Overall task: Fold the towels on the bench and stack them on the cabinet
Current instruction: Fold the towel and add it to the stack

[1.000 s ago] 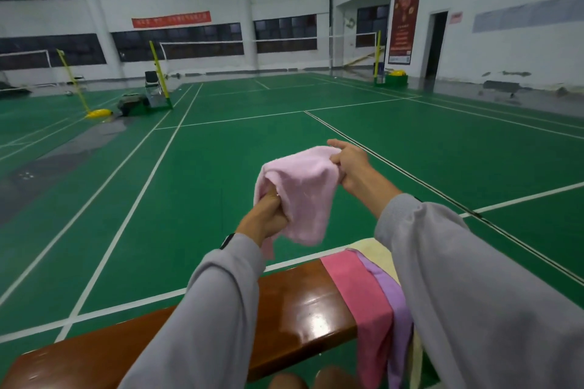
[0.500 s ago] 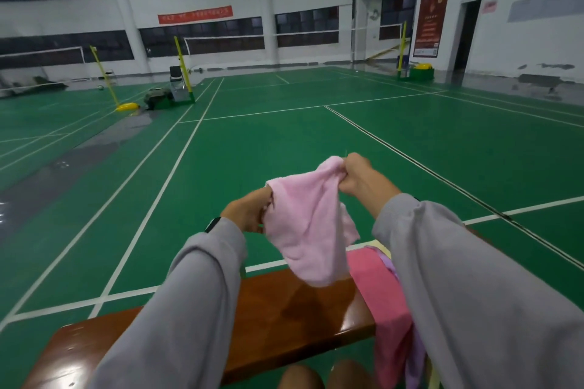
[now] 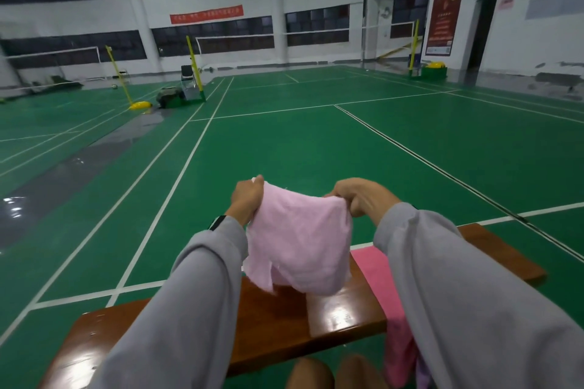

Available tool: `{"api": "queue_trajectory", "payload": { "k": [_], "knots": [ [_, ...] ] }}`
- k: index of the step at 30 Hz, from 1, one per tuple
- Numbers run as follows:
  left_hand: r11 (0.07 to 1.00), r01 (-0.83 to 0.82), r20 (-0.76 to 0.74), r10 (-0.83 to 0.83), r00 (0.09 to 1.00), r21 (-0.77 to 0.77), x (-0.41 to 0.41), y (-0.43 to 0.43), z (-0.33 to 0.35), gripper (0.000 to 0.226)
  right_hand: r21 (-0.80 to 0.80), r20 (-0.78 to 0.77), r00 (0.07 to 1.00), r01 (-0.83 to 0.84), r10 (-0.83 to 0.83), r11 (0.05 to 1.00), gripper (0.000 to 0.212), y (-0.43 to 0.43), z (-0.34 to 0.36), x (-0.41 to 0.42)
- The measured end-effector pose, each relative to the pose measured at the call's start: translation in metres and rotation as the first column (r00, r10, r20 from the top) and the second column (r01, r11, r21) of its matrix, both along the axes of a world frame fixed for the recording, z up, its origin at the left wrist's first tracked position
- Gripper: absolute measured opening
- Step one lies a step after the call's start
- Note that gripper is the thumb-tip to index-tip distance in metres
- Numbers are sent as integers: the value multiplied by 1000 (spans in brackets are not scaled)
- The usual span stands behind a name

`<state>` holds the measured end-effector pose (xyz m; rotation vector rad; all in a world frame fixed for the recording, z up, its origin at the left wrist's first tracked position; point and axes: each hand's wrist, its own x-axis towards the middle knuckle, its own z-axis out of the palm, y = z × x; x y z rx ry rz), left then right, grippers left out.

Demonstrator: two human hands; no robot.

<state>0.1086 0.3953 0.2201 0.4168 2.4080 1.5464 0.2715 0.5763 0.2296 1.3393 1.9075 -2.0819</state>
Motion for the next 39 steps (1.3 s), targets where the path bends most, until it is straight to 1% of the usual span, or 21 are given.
{"api": "queue_trajectory", "payload": {
  "k": [2, 5, 7, 9, 11, 12, 14, 15, 17, 18, 19, 20, 22, 24, 27, 29, 32, 33, 35, 37, 39],
  "knots": [
    [999, -6, 38, 4, 999, 46, 2, -4, 9, 48, -60, -145, 981, 121, -128, 991, 31, 1, 7, -8],
    [975, -49, 166, 12, 986, 216, -4, -9, 17, 24, -69, -365, 862, 351, -351, 934, 20, 4, 25, -14],
    [953, -89, 194, 32, 980, 291, -5, -13, 20, 12, -111, -423, 788, 445, -447, 889, 32, 7, 31, -13],
    [942, -117, 152, 72, 986, 315, -4, -17, 20, 21, -165, -433, 780, 423, -451, 891, 35, 5, 35, -9],
    [963, -77, 99, 53, 994, 258, -9, -19, 14, 46, -147, -407, 828, 358, -386, 922, 18, 1, 38, -5],
    [969, -58, 172, 16, 985, 241, -14, -18, 10, 64, -122, -404, 857, 297, -321, 947, 11, -5, 40, -2],
    [965, -51, 449, -74, 890, 258, -21, -18, 2, 92, -121, -395, 893, 184, -217, 976, 8, -15, 40, 0],
    [952, -41, 579, -149, 802, 302, -19, -20, 1, 88, -119, -405, 891, 171, -205, 978, 7, -19, 41, 0],
    [897, -62, 695, -293, 656, 437, -11, -20, 3, 68, -123, -471, 833, 263, -290, 957, 23, -18, 38, -7],
    [865, -123, 699, -300, 649, 486, -6, -19, 4, 59, -136, -510, 779, 346, -365, 928, 32, -15, 37, -11],
    [851, -162, 681, -270, 680, 500, -5, -16, 6, 51, -156, -535, 720, 429, -441, 890, 40, -10, 36, -15],
    [851, -178, 616, -199, 762, 495, -8, -14, 8, 42, -159, -545, 677, 496, -495, 854, 45, -5, 34, -18],
    [856, -241, 508, -29, 861, 458, -32, -4, 1, 22, -106, -540, 651, 576, -533, 811, 48, 4, 31, -20],
    [880, -237, 384, 68, 921, 412, -48, -4, -2, 33, -22, -564, 636, 626, -526, 780, 49, 9, 31, -16],
    [908, -177, 269, 74, 960, 379, -42, -7, 10, 36, 39, -566, 677, 593, -471, 805, 48, 20, 33, -9],
    [900, -105, 170, 35, 985, 423, -35, -5, 21, 31, -17, -540, 700, 546, -468, 837, 42, 27, 35, -9],
    [918, 84, -106, -46, 993, 387, -30, -1, 40, 22, -137, -627, 567, 594, -534, 793, 49, 33, 52, -6],
    [910, 89, -129, -40, 991, 405, -30, 0, 44, 22, -110, -649, 548, 618, -527, 778, 51, 36, 57, -3],
    [886, 9, -50, 16, 999, 464, -33, -3, 49, 23, 0, -651, 583, 640, -486, 768, 45, 40, 60, 2],
    [855, -62, 60, 37, 998, 515, -40, -7, 51, 26, 16, -635, 610, 623, -474, 782, 35, 43, 59, 6],
    [836, -75, 78, 38, 996, 543, -45, -7, 51, 26, 37, -654, 607, 622, -451, 783, 39, 46, 58, 8]
  ]
}}
